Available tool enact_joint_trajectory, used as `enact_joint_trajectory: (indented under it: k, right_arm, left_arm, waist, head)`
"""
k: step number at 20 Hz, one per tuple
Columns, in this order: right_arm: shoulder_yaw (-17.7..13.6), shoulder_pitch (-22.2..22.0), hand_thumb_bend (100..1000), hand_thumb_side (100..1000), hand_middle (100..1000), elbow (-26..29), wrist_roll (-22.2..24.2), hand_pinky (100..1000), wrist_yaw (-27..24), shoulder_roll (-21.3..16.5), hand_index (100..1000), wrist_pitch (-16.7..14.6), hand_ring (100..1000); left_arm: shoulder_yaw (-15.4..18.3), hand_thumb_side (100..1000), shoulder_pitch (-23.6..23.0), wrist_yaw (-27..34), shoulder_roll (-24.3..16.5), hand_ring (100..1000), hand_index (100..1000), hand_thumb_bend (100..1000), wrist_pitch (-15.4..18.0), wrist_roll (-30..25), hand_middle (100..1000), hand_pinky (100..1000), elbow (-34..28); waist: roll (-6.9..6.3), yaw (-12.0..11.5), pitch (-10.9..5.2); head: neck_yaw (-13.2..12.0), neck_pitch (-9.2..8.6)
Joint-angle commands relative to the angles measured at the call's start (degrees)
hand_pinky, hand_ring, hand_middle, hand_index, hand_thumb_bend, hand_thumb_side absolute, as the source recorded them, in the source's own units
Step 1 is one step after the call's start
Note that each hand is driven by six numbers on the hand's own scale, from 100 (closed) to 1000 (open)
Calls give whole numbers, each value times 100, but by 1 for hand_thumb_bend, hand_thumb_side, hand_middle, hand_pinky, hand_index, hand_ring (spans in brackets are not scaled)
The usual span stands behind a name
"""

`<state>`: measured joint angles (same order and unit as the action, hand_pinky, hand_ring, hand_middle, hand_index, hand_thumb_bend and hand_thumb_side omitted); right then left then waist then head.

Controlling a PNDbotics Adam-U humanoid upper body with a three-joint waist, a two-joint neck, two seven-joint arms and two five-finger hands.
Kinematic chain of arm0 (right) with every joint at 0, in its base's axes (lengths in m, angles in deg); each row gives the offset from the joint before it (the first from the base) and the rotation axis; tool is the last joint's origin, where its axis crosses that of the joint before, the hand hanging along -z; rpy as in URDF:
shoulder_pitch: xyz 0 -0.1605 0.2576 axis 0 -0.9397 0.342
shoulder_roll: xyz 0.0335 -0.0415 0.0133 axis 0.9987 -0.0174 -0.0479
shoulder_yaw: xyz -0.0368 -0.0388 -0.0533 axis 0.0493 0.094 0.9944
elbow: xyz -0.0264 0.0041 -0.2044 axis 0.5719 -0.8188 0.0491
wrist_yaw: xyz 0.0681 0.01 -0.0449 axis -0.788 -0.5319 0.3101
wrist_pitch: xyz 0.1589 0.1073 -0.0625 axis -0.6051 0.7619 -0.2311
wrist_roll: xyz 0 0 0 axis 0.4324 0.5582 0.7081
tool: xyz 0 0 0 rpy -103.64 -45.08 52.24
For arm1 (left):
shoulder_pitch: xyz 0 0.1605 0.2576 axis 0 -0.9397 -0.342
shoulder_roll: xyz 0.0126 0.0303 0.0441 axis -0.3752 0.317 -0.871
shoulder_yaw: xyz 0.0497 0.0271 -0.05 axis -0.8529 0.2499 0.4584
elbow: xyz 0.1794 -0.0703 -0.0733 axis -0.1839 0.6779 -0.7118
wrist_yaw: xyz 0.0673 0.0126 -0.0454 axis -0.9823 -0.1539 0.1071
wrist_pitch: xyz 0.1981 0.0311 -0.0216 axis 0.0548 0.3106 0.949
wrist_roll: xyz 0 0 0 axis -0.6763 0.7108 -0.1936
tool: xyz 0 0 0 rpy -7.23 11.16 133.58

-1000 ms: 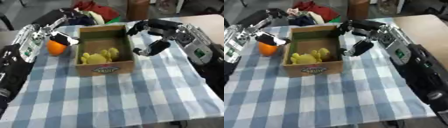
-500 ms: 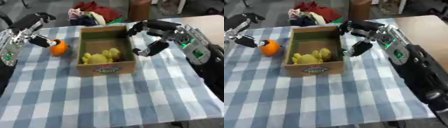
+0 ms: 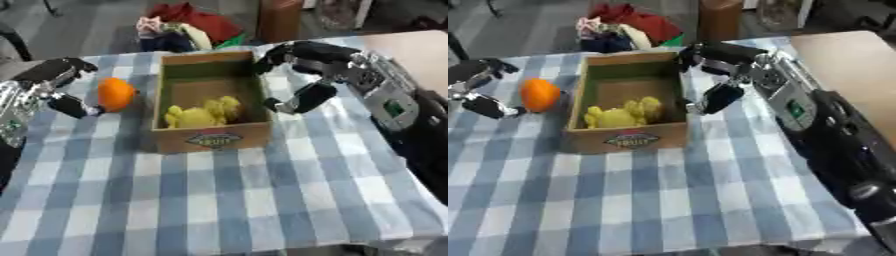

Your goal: Pick up objects on the table and place them in the box.

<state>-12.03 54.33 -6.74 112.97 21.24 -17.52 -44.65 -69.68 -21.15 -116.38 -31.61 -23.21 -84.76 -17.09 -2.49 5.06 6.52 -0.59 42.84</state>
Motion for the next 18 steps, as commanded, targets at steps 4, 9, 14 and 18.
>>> enact_joint_trajectory:
  k: [4, 9, 14, 18]
  right_arm:
    - [-83, 103, 252, 351, 736, 41, -19, 820, -13, -107, 872, 0, 790]
    - [-81, 113, 252, 352, 736, 44, -13, 820, -20, -102, 871, -2, 790]
    - [-79, 116, 245, 355, 735, 48, -8, 819, -38, -83, 871, -3, 790]
    - [-90, 107, 244, 356, 735, 41, -12, 819, -36, -84, 871, 7, 790]
  left_arm:
    - [14, 189, 107, -479, 103, 763, 886, 467, -397, 967, 797, 785, 198]
    - [6, 182, 129, -716, 218, 760, 885, 461, -580, 1482, 795, 783, 483]
    - [18, 100, 183, -882, 367, 584, 756, 394, -720, 1764, 598, 701, 699]
    - [75, 100, 230, -900, 414, 388, 543, 320, -899, 2137, 355, 620, 674]
  waist:
    - [22, 12, -82]
    - [30, 32, -73]
    - [35, 91, -46]
    - [35, 121, -39]
  head:
    - [-4, -15]
    - [-14, -18]
    - [-21, -40]
    - [-25, -41]
